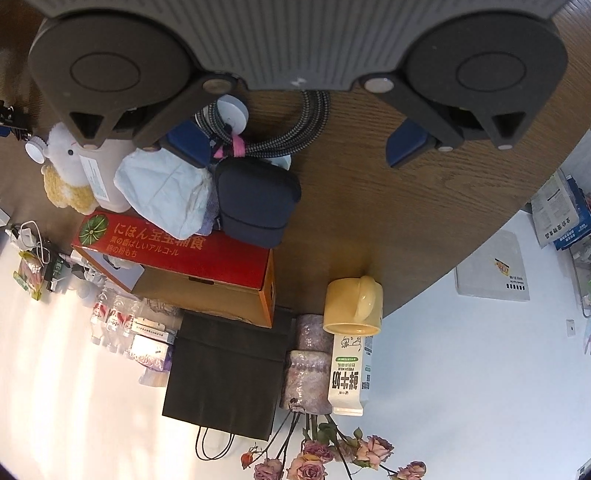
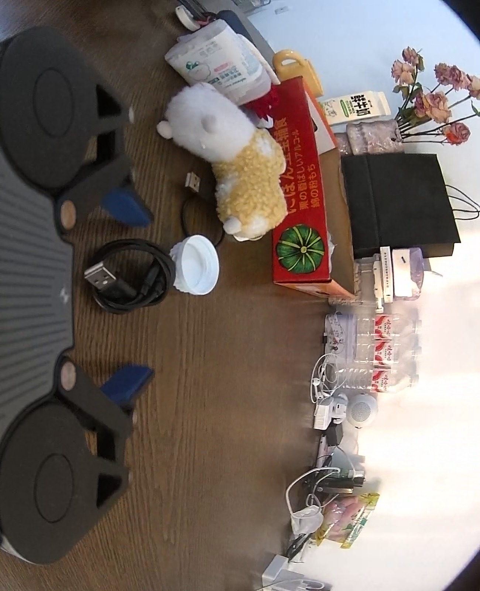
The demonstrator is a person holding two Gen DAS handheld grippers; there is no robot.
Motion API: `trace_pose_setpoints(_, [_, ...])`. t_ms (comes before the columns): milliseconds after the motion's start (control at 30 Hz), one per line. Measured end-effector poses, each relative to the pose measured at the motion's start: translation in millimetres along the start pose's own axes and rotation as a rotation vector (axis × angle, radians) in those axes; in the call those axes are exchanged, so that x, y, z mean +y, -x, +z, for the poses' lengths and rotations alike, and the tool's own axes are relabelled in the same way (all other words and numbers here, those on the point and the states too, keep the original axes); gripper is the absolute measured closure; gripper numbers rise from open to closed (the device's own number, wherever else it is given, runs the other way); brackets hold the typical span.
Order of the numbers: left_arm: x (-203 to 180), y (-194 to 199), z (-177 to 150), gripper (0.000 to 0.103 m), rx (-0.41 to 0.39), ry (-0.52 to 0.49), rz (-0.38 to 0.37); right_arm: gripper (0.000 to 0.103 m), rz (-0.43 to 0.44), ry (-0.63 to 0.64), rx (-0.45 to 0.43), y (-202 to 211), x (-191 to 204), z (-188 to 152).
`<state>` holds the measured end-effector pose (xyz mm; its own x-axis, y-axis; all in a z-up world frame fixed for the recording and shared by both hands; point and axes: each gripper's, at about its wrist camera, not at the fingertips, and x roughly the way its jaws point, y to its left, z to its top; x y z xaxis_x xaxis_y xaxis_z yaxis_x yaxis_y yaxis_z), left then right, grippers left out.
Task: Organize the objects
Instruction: 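Grasp the coiled black USB cable with the right gripper while the left tool returns to the table, then grasp the navy blue pouch with the left gripper while the right gripper holds the cable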
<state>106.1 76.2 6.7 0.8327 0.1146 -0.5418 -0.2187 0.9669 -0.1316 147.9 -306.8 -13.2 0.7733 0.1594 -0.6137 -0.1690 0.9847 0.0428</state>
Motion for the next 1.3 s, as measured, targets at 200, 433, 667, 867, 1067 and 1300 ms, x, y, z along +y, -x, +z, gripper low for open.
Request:
trace_pose_setpoints(200, [-1, -3, -2, 0.000, 0.012, 0.002, -0.004, 0.050, -0.002, 0.012, -0.017, 2, 3, -1])
trace_pose_setpoints(433, [1, -4, -4, 0.000, 0.017, 0.007, -0.005, 0.064, 0.003, 0.029, -0.023, 2, 7, -1])
trace_pose_setpoints(667, [2, -3, -4, 0.000, 0.016, 0.006, -0.007, 0.065, 0.013, 0.029, -0.033, 3, 7, -1])
trace_pose_setpoints(867, [2, -7, -3, 0.000, 0.022, 0.003, -0.008, 0.065, 0.018, 0.031, -0.055, 6, 9, 2])
trace_pose_setpoints(1067, [2, -9, -1, 0.000, 0.024, 0.000, -0.012, 0.066, 0.035, 0.046, -0.084, 8, 18, 12])
trace_pose_setpoints(1300, [2, -14, -3, 0.000, 0.035, 0.000, -0.020, 0.085, 0.044, 0.062, -0.103, 7, 25, 23])
